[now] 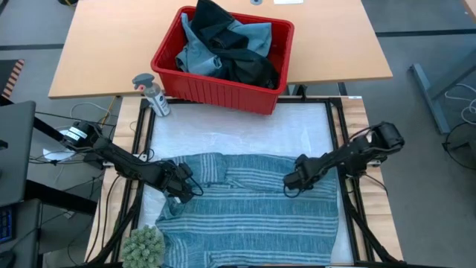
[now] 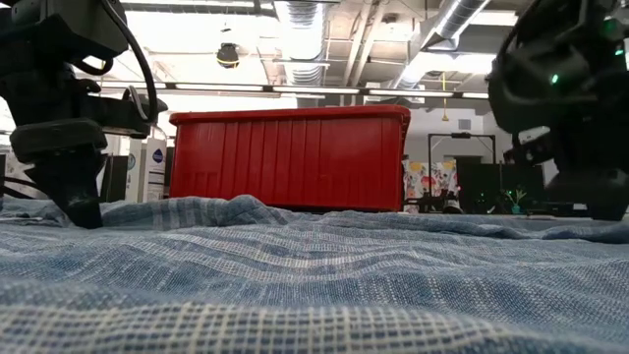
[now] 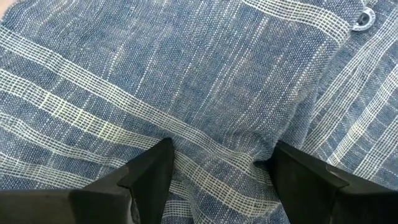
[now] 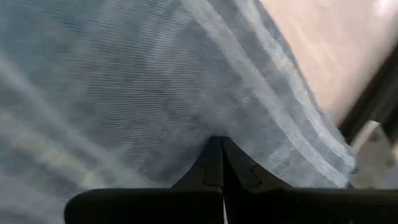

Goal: Fold Laundry from Bin
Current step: Fold the light blue shirt

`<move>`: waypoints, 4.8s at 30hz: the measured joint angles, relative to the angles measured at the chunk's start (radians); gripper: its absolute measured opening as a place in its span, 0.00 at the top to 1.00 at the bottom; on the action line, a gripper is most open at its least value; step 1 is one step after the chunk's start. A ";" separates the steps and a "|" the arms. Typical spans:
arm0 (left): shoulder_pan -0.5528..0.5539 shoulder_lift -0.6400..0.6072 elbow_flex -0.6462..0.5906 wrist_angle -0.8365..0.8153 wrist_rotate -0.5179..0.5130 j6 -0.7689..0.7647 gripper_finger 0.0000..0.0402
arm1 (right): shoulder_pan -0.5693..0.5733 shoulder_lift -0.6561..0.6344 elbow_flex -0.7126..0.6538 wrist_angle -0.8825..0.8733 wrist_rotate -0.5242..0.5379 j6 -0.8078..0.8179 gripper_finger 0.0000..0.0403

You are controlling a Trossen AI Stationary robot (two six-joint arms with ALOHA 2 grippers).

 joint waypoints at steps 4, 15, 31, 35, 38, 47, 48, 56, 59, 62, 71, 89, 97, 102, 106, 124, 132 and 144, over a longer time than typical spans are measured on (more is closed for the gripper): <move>0.000 0.000 0.000 -0.001 0.001 0.028 0.39 | -0.037 0.026 -0.006 -0.068 0.000 -0.001 0.96; 0.000 0.000 0.000 -0.005 0.001 0.041 0.39 | -0.079 -0.108 0.030 -0.094 0.057 -0.058 0.95; 0.000 0.000 0.000 0.022 0.039 0.001 0.39 | 0.011 -0.075 -0.024 0.189 -0.072 0.009 0.96; 0.028 0.000 0.000 0.055 0.056 -0.002 0.39 | -0.042 -0.022 -0.035 0.226 -0.048 -0.074 0.96; 0.065 -0.001 0.000 0.053 0.068 -0.002 0.39 | -0.095 0.003 -0.032 0.240 -0.010 -0.146 0.96; 0.239 0.000 0.000 0.034 0.032 0.119 0.39 | -0.294 -0.001 -0.037 0.254 0.069 -0.343 0.96; 0.256 0.000 0.000 0.031 0.032 0.143 0.39 | -0.315 -0.001 -0.037 0.257 0.070 -0.367 0.96; 0.390 -0.014 0.000 0.005 -0.030 0.326 0.39 | -0.449 -0.027 -0.030 0.315 0.089 -0.552 0.94; 0.436 -0.051 -0.003 -0.022 -0.001 0.355 0.39 | -0.482 -0.052 -0.023 0.322 0.084 -0.592 0.94; 0.448 -0.119 -0.003 -0.041 0.031 0.377 0.39 | -0.493 -0.087 -0.025 0.331 0.077 -0.603 0.93; 0.448 -0.409 0.076 -0.031 0.020 0.397 0.34 | -0.491 -0.169 -0.024 0.379 0.091 -0.669 0.83; 0.366 -0.148 0.039 0.161 -0.117 0.258 0.43 | -0.471 -0.151 -0.022 0.502 0.079 -0.716 0.82; 0.346 0.039 0.039 0.246 0.043 0.270 0.43 | -0.469 -0.151 -0.022 0.499 0.079 -0.744 0.82; 0.320 0.052 0.065 0.286 0.121 0.261 0.43 | -0.469 -0.151 -0.021 0.500 0.079 -0.750 0.82; 0.313 -0.012 0.110 0.190 0.034 0.295 0.43 | -0.469 -0.151 -0.021 0.512 0.079 -0.768 0.82; 0.321 -0.087 0.113 0.143 -0.206 0.181 0.48 | -0.470 -0.151 -0.021 0.583 0.078 -0.768 0.82; 0.270 0.050 0.112 0.333 -0.120 0.218 0.55 | -0.471 -0.151 -0.021 0.587 0.077 -0.785 0.82; 0.216 0.117 0.155 0.353 -0.089 0.199 0.63 | -0.468 -0.152 -0.021 0.590 0.078 -0.794 0.82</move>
